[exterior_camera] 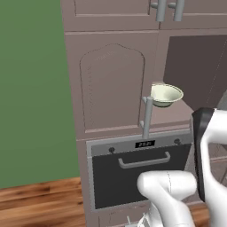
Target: Move the bowls from the cabinet to the plates on the dining table.
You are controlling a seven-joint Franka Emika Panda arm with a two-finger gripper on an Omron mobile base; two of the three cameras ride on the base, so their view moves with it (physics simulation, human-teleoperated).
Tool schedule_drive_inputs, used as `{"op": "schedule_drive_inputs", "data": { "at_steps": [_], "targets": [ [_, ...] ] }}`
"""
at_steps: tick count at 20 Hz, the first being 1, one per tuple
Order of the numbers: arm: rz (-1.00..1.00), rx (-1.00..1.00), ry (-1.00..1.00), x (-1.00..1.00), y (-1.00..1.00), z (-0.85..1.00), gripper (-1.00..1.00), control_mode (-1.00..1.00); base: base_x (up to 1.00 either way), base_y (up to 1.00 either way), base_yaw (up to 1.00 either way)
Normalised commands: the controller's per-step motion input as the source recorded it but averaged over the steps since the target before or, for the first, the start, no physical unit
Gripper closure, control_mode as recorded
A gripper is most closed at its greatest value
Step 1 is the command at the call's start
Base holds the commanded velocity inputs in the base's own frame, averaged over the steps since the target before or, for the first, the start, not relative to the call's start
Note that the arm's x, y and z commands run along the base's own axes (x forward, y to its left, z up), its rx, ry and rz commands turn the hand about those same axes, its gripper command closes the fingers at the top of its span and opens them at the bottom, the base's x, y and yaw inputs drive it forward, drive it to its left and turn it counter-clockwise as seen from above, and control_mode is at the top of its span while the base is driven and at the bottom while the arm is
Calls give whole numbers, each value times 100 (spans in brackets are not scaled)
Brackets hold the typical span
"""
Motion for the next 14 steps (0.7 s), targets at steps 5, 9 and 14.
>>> {"op": "schedule_drive_inputs", "data": {
  "at_steps": [5, 9, 14],
  "targets": [
    [6, 19, -7, -17, 31, -8, -100, -100, 0, 0, 0],
    [5, 15, -9, -15, 38, -8, -100, -100, 0, 0, 0],
    [4, 10, -7, -2, 40, -3, -100, -100, 0, 0, 0]
  ]
}}
